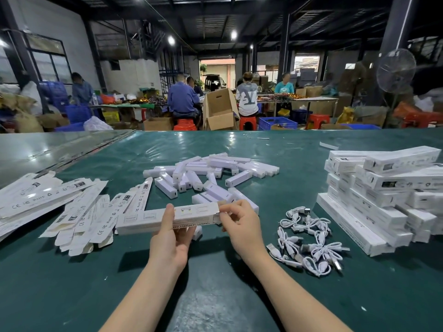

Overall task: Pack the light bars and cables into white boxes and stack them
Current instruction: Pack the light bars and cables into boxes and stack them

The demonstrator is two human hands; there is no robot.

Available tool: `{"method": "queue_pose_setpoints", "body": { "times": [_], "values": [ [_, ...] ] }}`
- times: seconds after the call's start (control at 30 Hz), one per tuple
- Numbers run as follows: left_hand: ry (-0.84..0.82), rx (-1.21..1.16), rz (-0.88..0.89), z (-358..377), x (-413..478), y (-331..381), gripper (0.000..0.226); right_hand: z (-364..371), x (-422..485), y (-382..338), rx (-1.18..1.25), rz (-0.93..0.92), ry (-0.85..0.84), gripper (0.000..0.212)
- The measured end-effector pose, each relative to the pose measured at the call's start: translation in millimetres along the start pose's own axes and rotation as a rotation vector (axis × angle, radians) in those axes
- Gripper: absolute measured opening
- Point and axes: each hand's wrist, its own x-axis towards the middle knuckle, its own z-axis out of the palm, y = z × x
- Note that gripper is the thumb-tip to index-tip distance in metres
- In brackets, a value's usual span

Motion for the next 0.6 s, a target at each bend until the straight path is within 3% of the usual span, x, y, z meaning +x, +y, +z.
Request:
{"method": "queue_pose_setpoints", "body": {
  "times": [0.13,0.2,0.4,0.53,0.6],
  "values": [
    [-0.017,0.029,0.006,-1.3,-2.7,0.3,0.014,-0.8,1.2,-4.5,0.187,0.068,-0.051,0.033],
    [-0.027,0.029,-0.003,0.0,-4.6,0.3,0.014,0.4,0.6,-4.8,0.166,0.048,-0.069,0.031],
    [-0.017,0.009,-0.015,2.0,-5.2,0.8,0.015,1.8,-0.8,-0.9,0.252,0.049,0.023,0.027],
    [-0.006,-0.043,-0.031,1.0,-3.7,5.6,0.015,-2.4,4.9,-1.1,0.493,0.210,-0.107,0.040],
    [-0.011,-0.040,-0.038,0.7,-4.0,5.3,0.015,-3.6,5.3,-0.3,0.492,0.209,-0.152,0.033]
  ]
}}
